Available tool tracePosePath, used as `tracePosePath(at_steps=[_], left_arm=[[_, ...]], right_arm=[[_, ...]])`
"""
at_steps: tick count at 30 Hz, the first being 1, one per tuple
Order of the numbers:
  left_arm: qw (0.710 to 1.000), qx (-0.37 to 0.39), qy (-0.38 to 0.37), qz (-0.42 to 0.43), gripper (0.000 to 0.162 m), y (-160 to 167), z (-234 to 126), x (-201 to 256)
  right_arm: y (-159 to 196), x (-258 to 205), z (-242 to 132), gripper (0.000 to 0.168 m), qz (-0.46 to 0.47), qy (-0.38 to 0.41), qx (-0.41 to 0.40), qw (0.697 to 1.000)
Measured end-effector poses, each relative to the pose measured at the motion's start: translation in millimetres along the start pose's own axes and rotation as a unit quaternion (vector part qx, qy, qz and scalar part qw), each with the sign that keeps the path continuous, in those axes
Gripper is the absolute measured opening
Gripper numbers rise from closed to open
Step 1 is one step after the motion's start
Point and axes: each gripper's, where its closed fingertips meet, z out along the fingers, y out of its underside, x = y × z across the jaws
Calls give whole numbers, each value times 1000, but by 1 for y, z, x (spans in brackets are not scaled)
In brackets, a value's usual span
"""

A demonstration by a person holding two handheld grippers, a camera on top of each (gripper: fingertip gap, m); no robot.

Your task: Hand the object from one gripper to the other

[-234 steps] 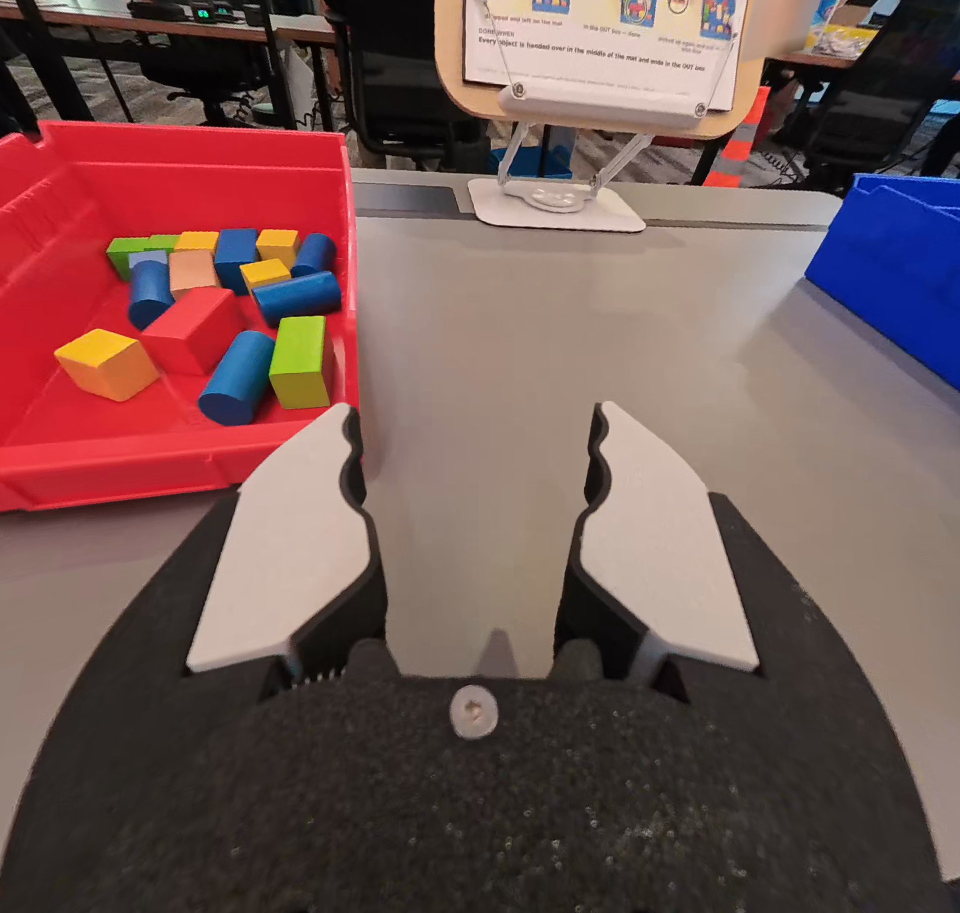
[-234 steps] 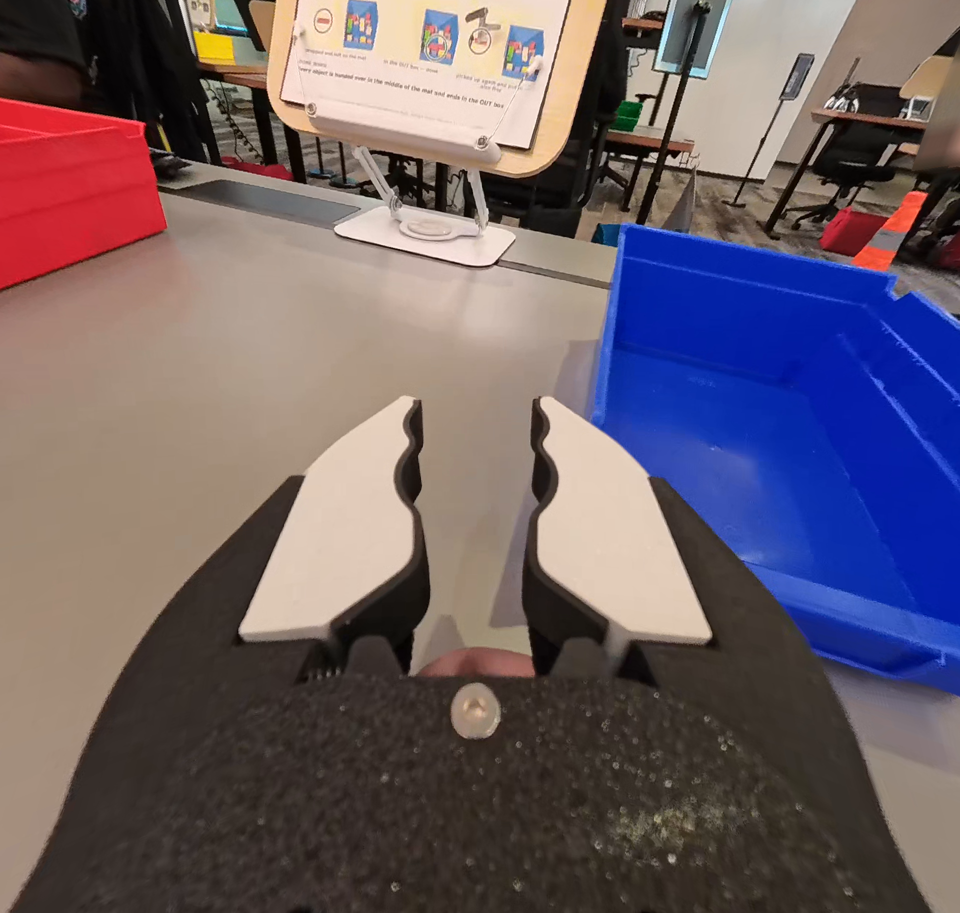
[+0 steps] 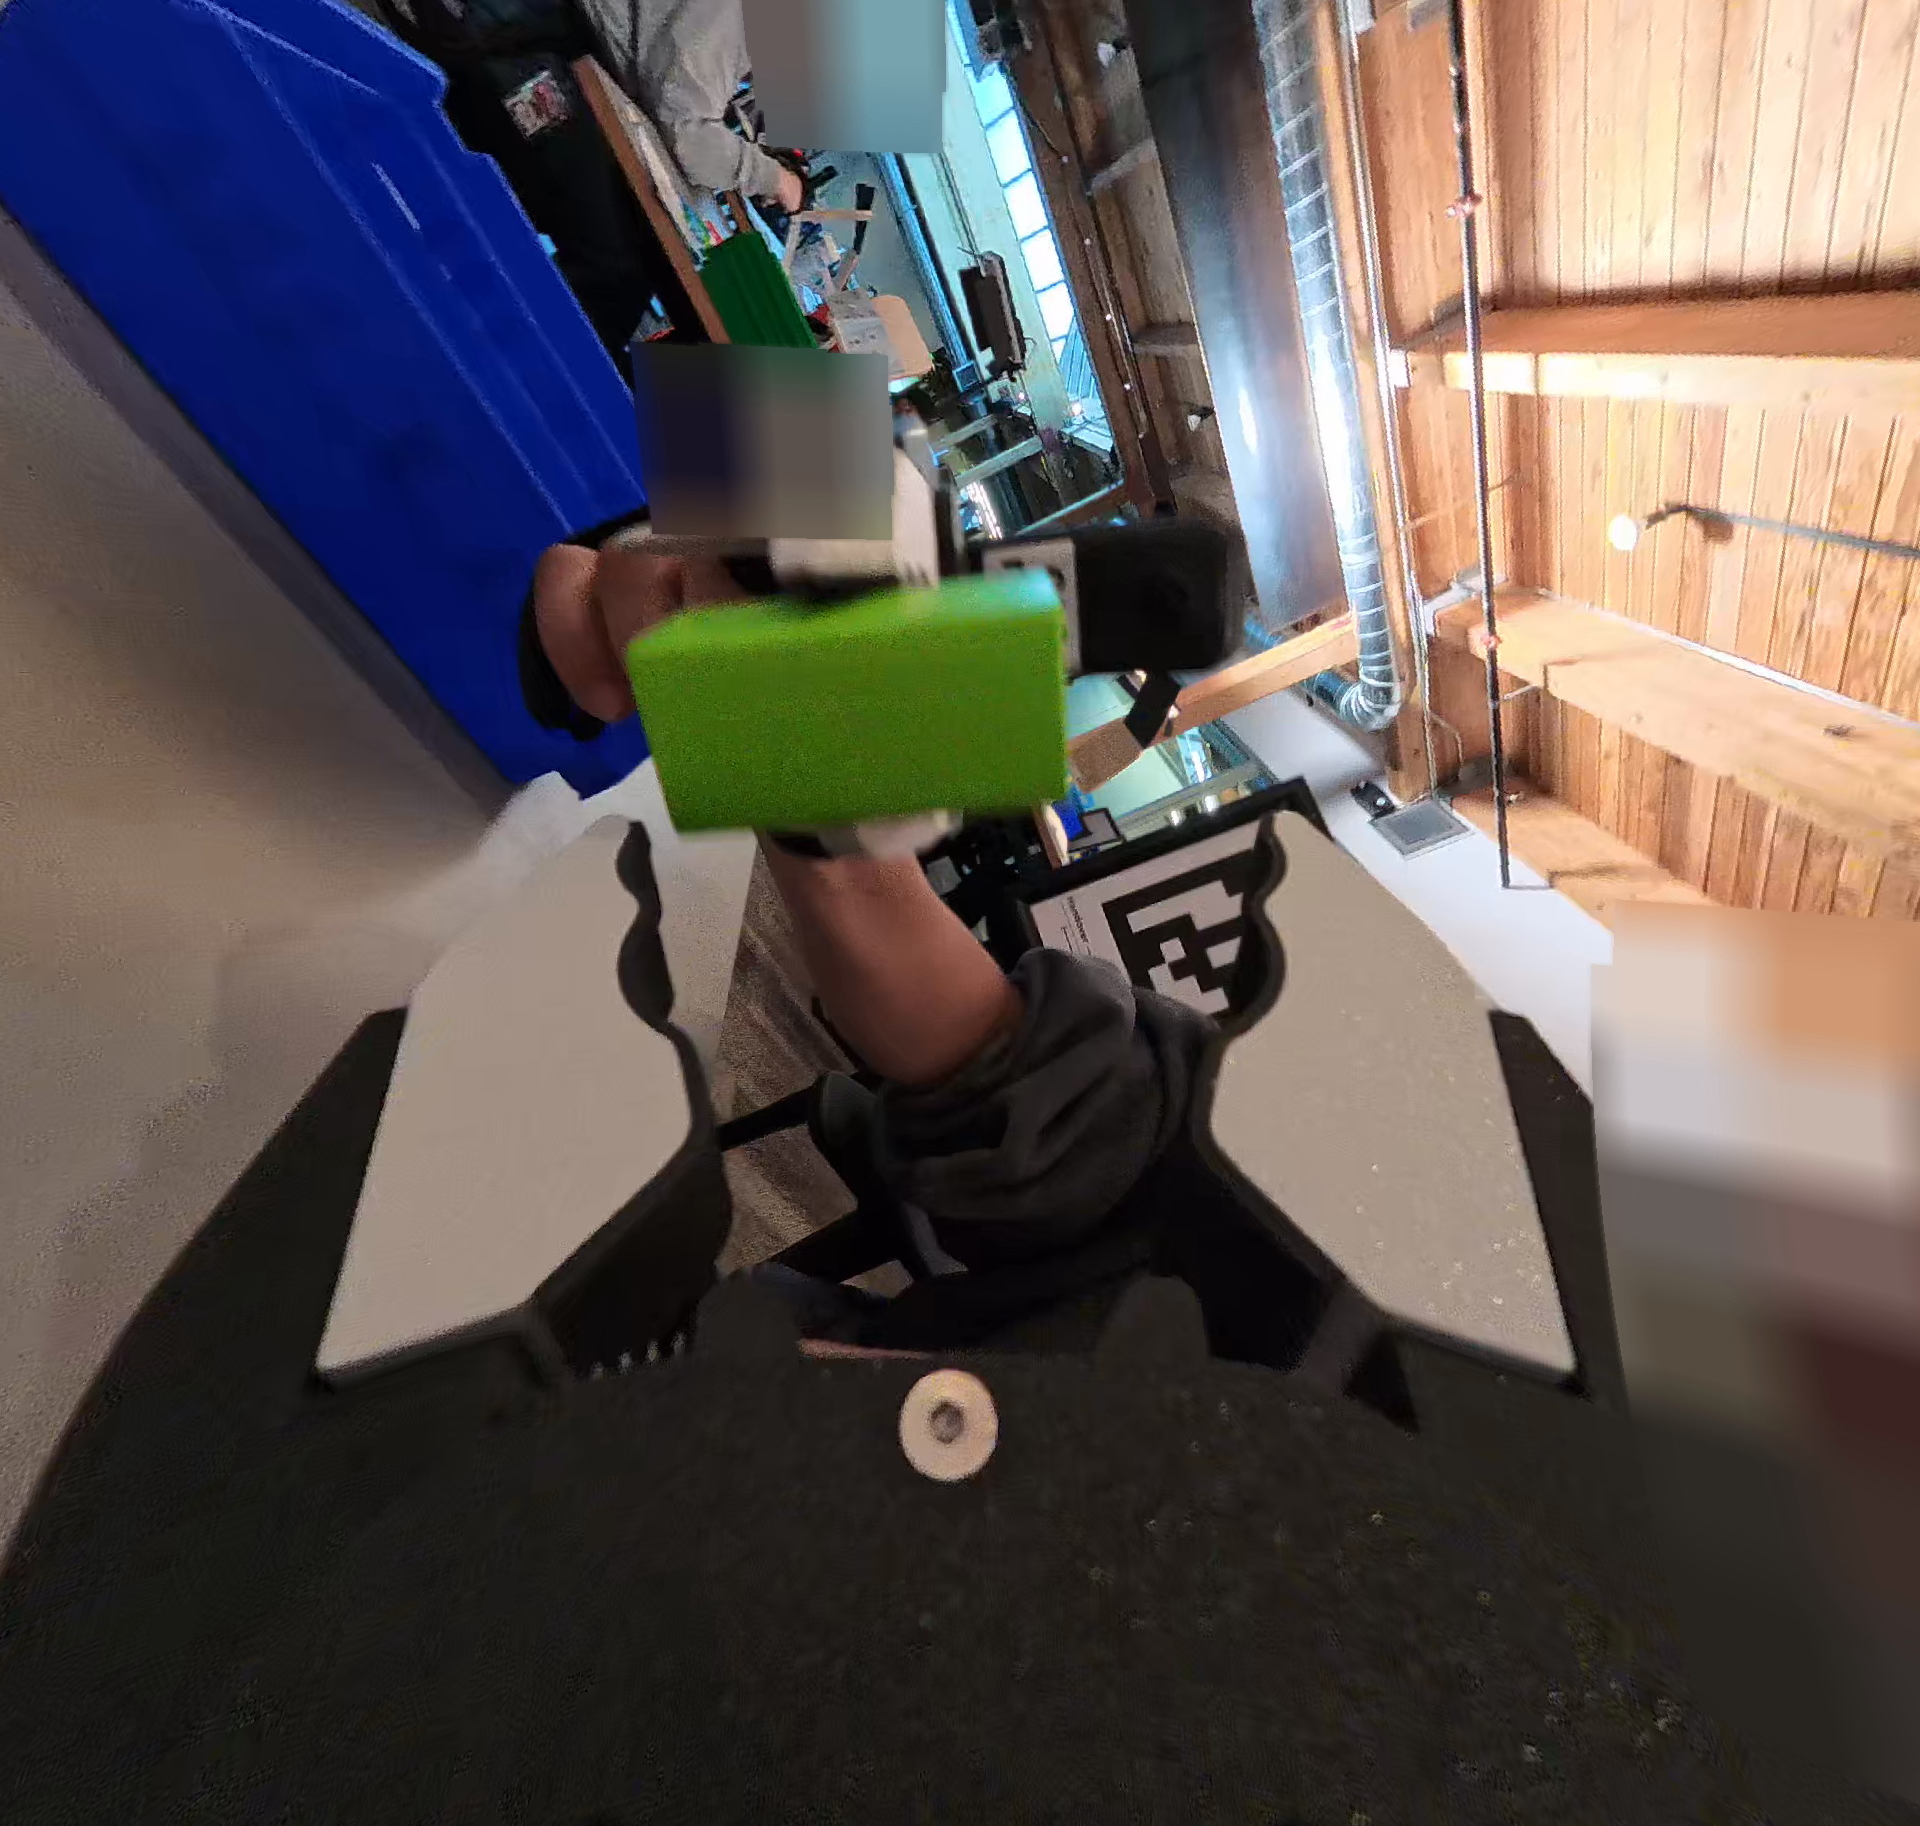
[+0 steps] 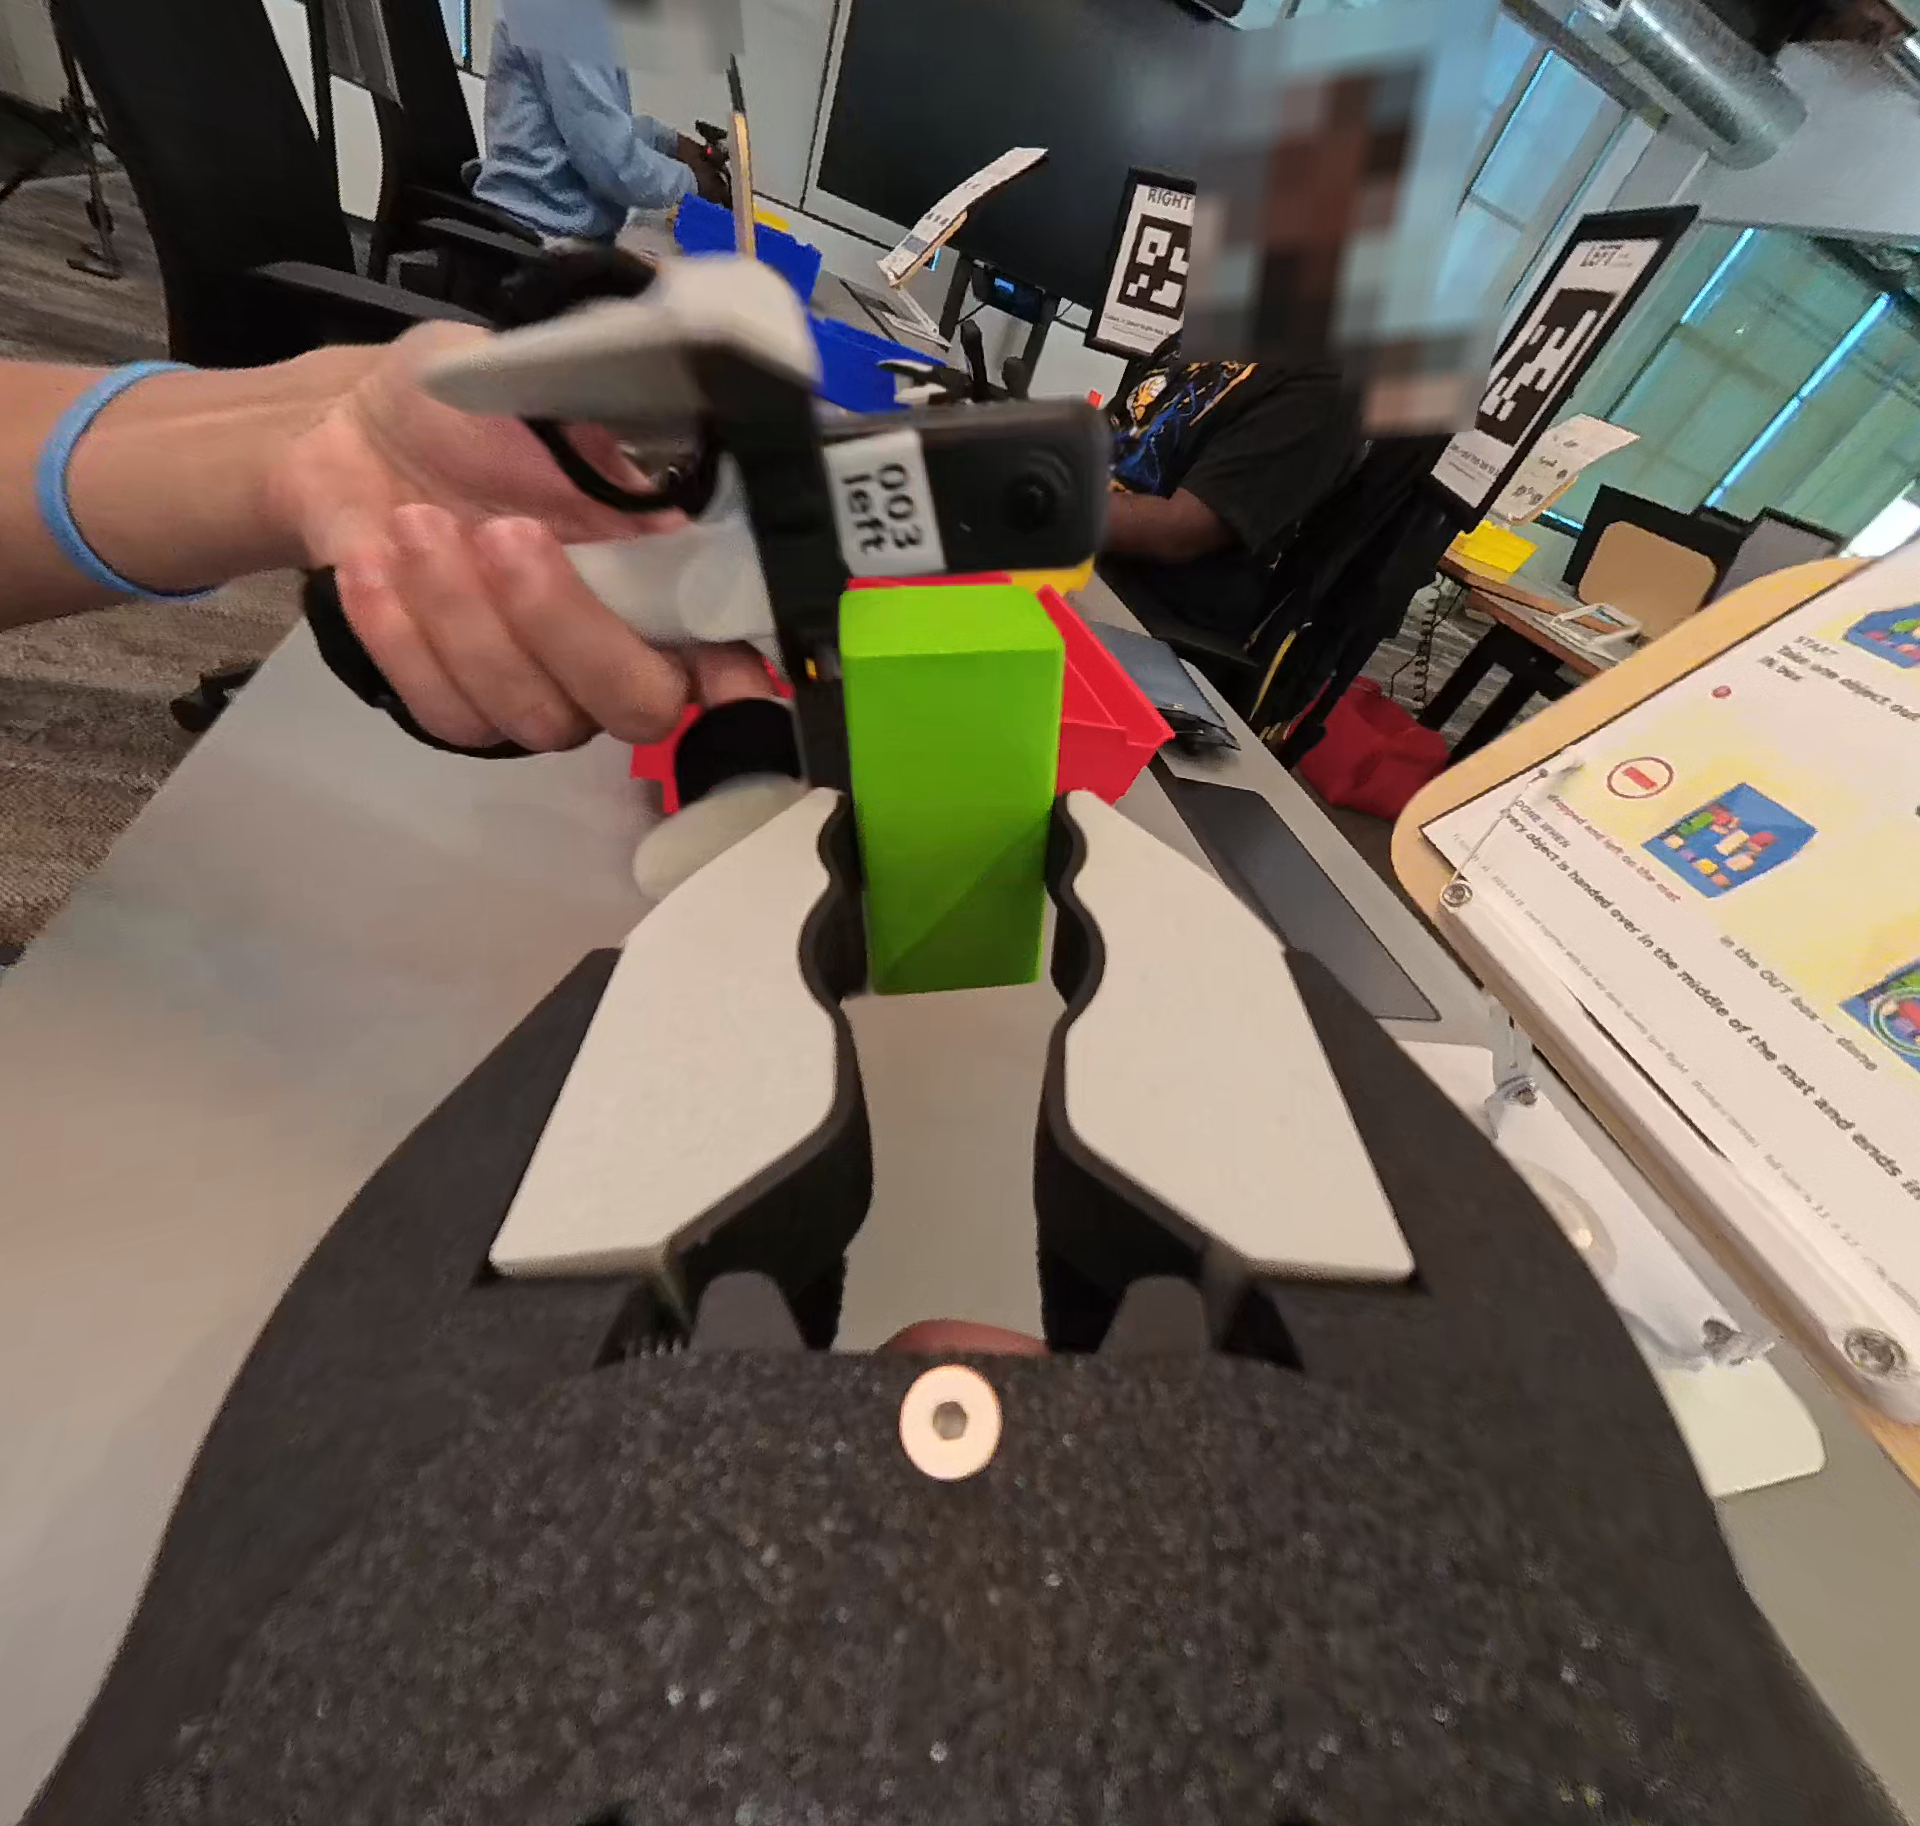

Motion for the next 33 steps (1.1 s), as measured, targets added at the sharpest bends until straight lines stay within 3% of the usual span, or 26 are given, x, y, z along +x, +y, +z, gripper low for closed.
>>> tracePosePath(at_steps=[4, 8, 11, 13, 16, 19, 22, 27, 33], left_arm=[[990, 53, -88, 93, 104, 20, -27, 0], [962, 103, -171, 185, 91, 56, -61, -6], [927, 112, -256, 250, 86, 82, -81, -29], [909, 100, -298, 274, 87, 100, -90, -46], [887, 131, -334, 291, 82, 113, -104, -61], [894, 137, -330, 270, 82, 114, -106, -64], [884, 149, -340, 284, 82, 107, -111, -60], [866, 147, -376, 296, 82, 108, -119, -64], [862, 138, -387, 296, 83, 115, -120, -69]], right_arm=[[-13, 22, -37, 35, 44, 31, 0, 999], [-21, 91, -122, 35, 128, 150, -51, 979], [21, 155, -201, 35, 232, 290, -170, 913], [70, 178, -247, 35, 339, 359, -247, 834], [146, 178, -281, 35, 456, 379, -340, 730], [210, 155, -283, 35, 494, 350, -445, 660], [243, 142, -264, 35, 523, 332, -480, 622], [262, 133, -222, 35, 533, 318, -502, 603], [274, 130, -220, 35, 527, 332, -525, 580]])
